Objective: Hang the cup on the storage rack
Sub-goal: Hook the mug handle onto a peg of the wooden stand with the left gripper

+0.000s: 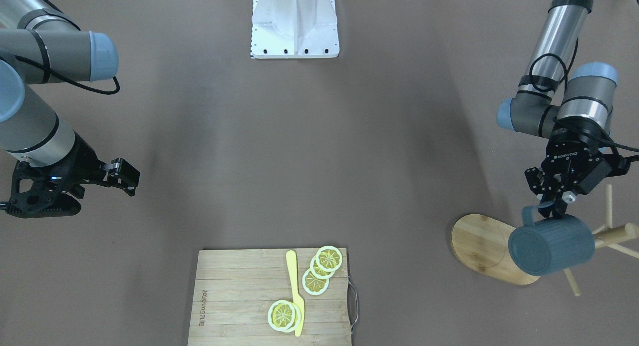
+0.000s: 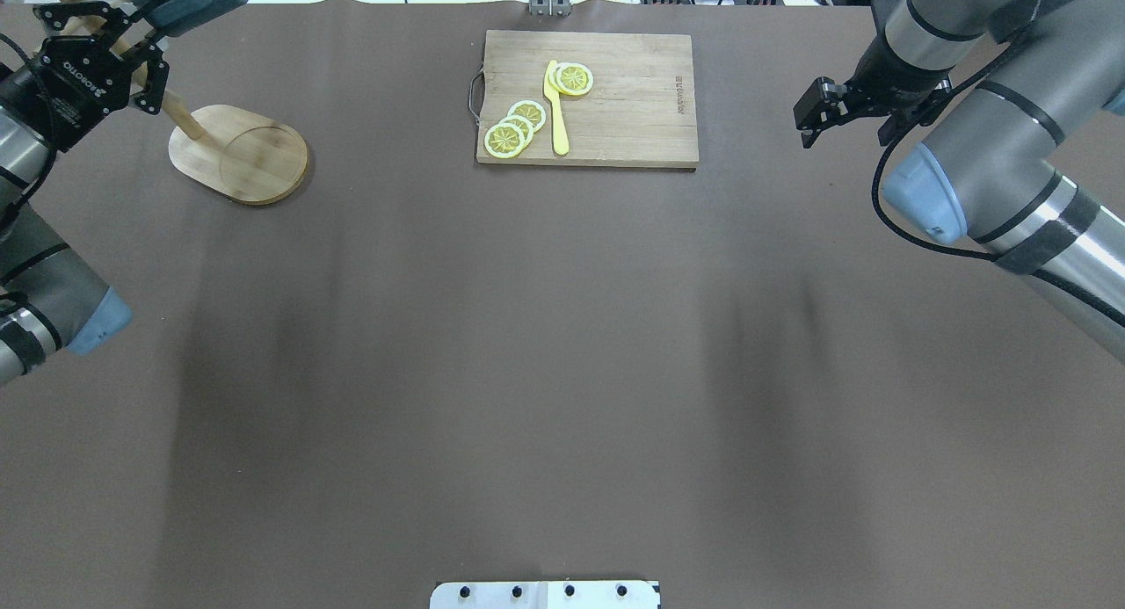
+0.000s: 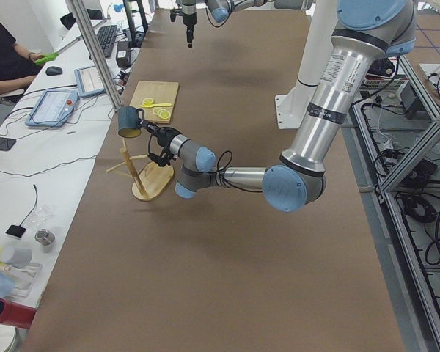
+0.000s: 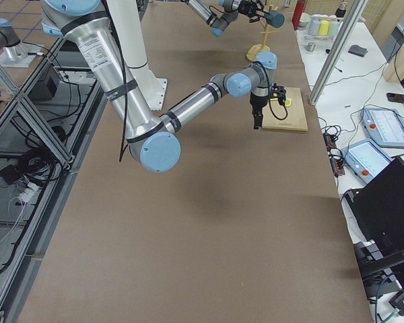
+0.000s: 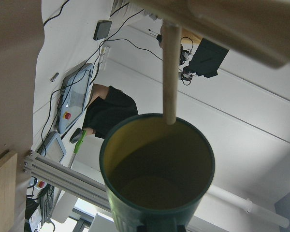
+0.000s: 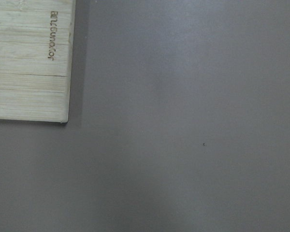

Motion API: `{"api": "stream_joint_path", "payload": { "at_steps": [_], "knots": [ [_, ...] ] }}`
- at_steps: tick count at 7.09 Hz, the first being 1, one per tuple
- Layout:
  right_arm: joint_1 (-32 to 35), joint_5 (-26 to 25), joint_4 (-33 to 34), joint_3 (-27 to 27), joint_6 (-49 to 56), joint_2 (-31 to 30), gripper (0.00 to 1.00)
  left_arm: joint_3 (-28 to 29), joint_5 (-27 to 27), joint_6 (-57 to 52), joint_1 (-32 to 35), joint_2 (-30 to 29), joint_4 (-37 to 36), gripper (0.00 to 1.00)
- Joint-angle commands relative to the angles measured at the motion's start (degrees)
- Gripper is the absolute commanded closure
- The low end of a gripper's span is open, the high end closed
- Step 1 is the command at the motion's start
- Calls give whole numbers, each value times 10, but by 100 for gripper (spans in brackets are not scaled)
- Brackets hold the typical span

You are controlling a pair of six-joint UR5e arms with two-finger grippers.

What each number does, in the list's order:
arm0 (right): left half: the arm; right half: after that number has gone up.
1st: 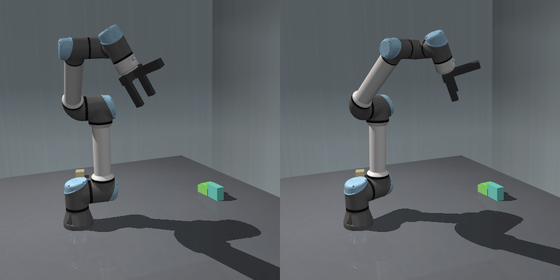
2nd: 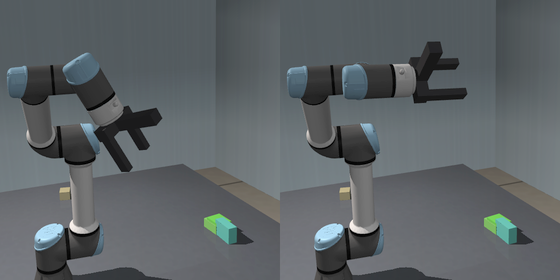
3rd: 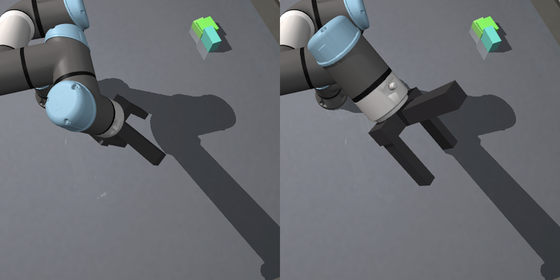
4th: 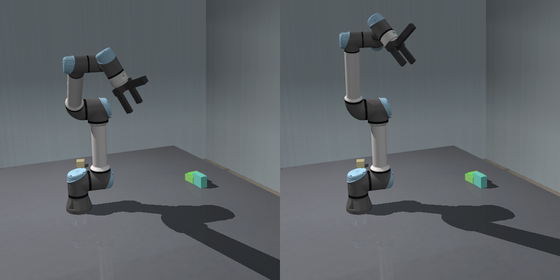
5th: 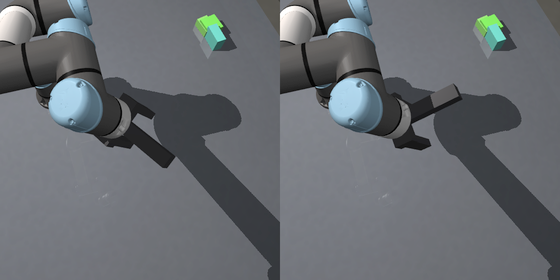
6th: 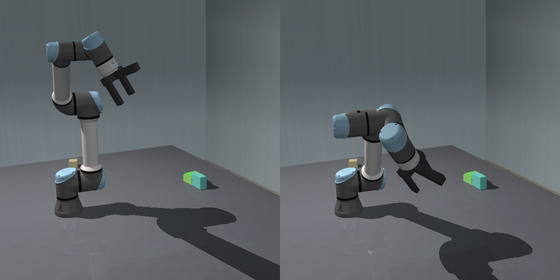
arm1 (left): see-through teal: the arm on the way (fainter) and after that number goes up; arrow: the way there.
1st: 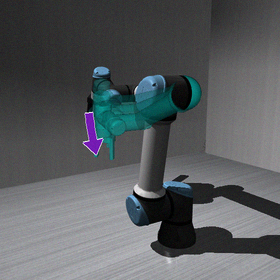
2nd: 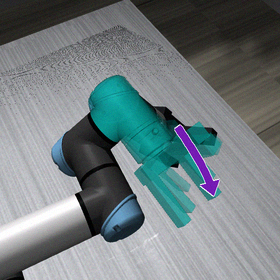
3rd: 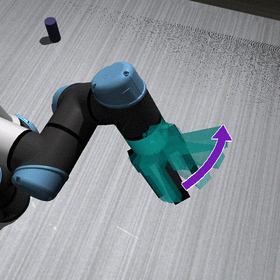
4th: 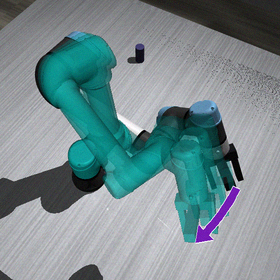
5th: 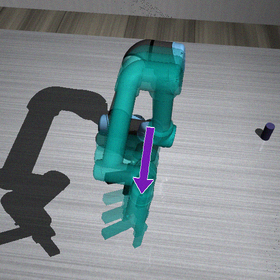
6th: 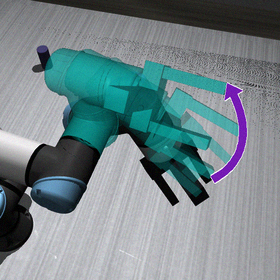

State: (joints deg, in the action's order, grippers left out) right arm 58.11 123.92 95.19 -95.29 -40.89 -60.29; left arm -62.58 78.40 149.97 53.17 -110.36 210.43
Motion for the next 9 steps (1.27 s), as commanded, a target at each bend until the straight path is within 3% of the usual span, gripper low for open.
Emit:
{"api": "stream_joint_path", "payload": {
  "at_steps": [1, 9],
  "knots": [
    [-7, -7, 0, -2, -20, 0, 0, 1, -1, 24, 0, 11, 1, 100],
    [-20, -17, 0, -10, -30, 0, 0, 14, -36, 96, 2, 23, 2, 100]
  ]
}}
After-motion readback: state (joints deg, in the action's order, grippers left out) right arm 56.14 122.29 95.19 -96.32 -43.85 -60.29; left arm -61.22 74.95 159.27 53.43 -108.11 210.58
